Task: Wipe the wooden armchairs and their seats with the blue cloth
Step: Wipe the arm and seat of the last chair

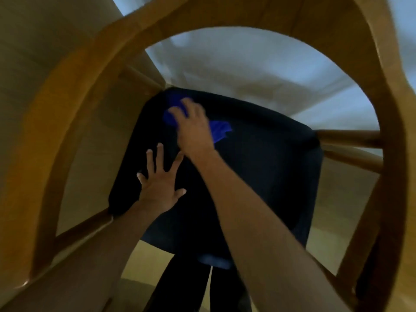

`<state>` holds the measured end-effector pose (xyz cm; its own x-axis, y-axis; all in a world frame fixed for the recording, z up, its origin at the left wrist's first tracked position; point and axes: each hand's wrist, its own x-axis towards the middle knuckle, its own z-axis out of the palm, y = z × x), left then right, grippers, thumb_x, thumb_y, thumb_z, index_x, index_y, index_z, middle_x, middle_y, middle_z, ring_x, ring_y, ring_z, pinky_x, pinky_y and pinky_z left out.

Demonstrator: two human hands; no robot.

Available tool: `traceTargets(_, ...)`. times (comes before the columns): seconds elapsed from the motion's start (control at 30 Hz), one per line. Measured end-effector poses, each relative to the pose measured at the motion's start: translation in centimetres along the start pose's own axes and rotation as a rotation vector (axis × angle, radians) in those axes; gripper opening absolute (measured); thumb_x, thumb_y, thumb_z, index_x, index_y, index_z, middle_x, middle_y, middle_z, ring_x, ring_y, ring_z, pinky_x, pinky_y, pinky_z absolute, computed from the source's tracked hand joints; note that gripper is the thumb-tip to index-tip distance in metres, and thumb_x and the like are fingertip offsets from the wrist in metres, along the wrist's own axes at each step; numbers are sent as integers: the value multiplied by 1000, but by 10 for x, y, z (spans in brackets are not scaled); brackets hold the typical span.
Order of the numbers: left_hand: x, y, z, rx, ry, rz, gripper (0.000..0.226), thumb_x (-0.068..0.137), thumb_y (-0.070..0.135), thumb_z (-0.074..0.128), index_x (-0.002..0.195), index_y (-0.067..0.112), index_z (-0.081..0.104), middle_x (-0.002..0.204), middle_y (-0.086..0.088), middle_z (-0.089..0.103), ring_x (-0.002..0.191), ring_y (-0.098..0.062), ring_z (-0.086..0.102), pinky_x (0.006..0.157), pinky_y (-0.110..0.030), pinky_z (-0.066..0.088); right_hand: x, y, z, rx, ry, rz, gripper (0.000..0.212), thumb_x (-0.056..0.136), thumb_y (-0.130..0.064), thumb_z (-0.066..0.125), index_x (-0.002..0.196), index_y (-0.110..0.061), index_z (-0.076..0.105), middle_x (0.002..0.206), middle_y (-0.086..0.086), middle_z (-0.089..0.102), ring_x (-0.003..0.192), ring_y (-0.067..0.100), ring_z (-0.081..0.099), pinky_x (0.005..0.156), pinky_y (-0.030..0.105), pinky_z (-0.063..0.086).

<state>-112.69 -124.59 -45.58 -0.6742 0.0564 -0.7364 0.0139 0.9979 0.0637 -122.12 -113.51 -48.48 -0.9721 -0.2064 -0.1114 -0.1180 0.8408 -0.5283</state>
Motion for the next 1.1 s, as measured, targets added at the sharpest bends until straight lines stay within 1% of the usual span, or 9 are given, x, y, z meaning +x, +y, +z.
traceTargets(0.07,0,1,0,13,-12,-13,91,89,49,58,151,32,-5,150,-10,-38,139,-36,-31,106,-68,20,-10,-10,7,-39,-206,-191,62,77,-3,63,135,-17,50,150,14,32,134,40,29,103,48,37)
traceTargets(0.17,-1,-1,1,-2,-3,7,94,90,48,57,149,37,-15,149,-9,-40,138,-37,-32,106,-69,22,-41,36,-5,-57,-80,-210,64,64,4,65,126,-12,59,141,19,46,124,44,44,101,51,41)
traceTargets(0.3,-2,-1,4,-14,9,2,98,90,44,59,146,39,-21,145,-9,-45,137,-39,-34,107,-69,21,-113,131,-58,-74,210,299,57,76,5,58,130,-11,54,146,20,37,133,39,34,108,51,34)
traceTargets(0.43,1,1,8,-6,13,-3,99,90,43,59,146,39,-22,144,-11,-47,134,-39,-38,106,-69,19,-101,130,-56,15,549,810,47,82,-2,50,127,-9,53,143,22,37,127,45,37,103,51,36)
traceTargets(0.53,4,1,9,2,4,-7,99,90,42,59,145,39,-23,142,-11,-49,133,-40,-39,106,-69,18,-25,91,-32,68,569,632,53,72,-2,45,122,-9,61,137,23,46,120,45,45,104,45,36)
traceTargets(0.73,2,0,6,5,-25,6,88,91,44,57,150,32,-7,152,-12,-33,137,-39,-34,108,-69,17,34,-44,29,46,-56,-76,57,74,1,63,129,-12,55,143,19,39,130,39,34,106,47,34)
traceTargets(0.93,2,2,7,-36,20,-12,99,88,42,63,147,41,-17,147,-8,-43,137,-37,-34,108,-68,16,38,-2,-4,-174,-448,-665,54,82,-3,56,133,-19,51,151,8,31,135,34,28,105,48,34)
traceTargets(1.0,2,1,8,-42,37,-9,101,88,41,63,146,41,-19,146,-8,-44,137,-37,-34,107,-68,16,45,-6,-2,-212,-367,-600,57,81,-1,56,134,-21,50,150,10,32,130,36,32,100,48,37)
traceTargets(1.1,3,-1,9,-34,22,5,95,89,40,61,149,34,-12,151,-10,-36,138,-38,-32,107,-69,15,45,-38,19,-126,-126,-113,56,81,-6,59,134,-20,49,146,13,35,124,37,35,98,46,37)
